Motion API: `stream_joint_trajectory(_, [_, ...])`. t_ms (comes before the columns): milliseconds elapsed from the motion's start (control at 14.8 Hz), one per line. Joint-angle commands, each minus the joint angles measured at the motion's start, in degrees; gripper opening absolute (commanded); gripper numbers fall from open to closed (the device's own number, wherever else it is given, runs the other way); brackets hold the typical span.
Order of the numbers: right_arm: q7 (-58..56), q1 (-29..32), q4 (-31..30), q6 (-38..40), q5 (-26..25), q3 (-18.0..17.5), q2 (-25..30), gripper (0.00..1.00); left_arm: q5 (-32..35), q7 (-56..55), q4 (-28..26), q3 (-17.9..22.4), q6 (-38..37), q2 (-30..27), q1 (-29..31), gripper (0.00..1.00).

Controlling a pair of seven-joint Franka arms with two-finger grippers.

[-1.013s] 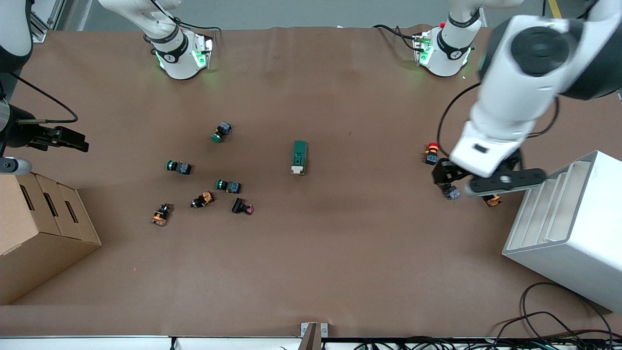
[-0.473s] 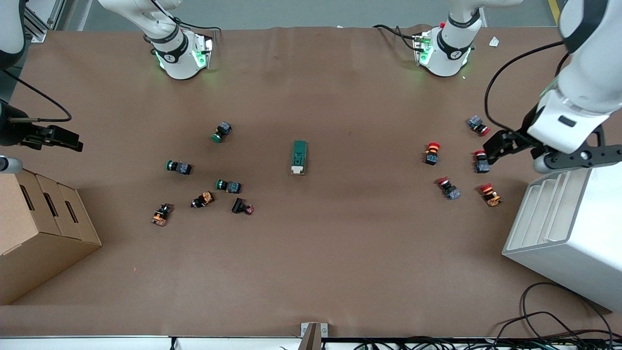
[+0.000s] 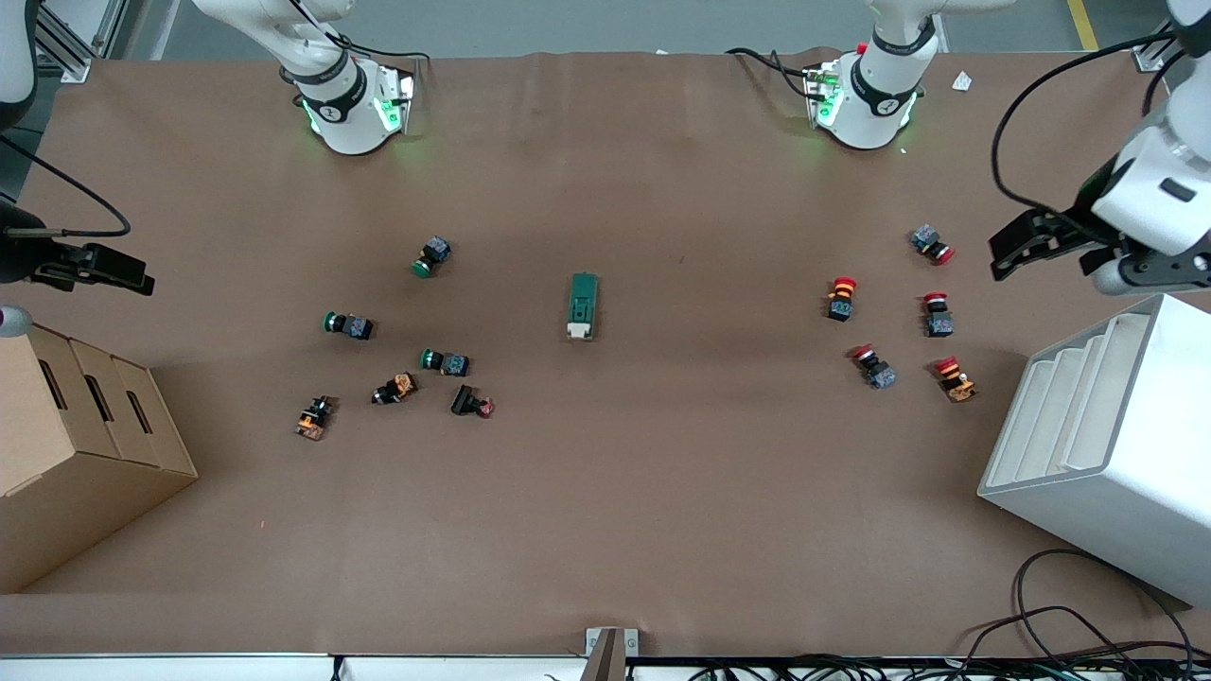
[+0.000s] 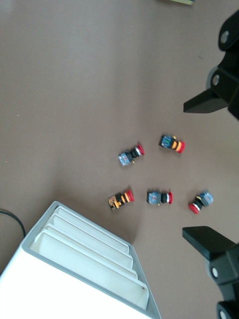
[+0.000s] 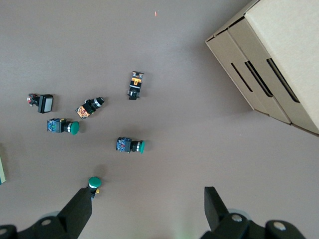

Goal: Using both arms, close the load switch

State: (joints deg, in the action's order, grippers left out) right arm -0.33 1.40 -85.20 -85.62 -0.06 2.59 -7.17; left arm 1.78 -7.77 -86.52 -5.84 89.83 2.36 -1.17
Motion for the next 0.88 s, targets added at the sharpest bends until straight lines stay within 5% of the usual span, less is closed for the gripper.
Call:
stream_joint_trajectory(0, [-0.02,1.41,-0.23,0.10,-0.99,-1.80,1.20,1.00,-1.43,3.11,-5.75,-0.83,0.00,-5.16,2.75,1.00])
stream_joint_trajectory(270, [-0.20,1.41,2.14,0.11,-1.08,-1.71,0.76,1.00,-1.43,3.73,-9.45,-2.24,0.26,-9.21,3.28,1.00])
stream_joint_trajectory(810, [-0.20,1.76,4.25,1.51,-0.20,-1.54,0.67,1.00,-2.57,7.33,-7.70,-2.15,-0.18,-9.12,2.84,1.00])
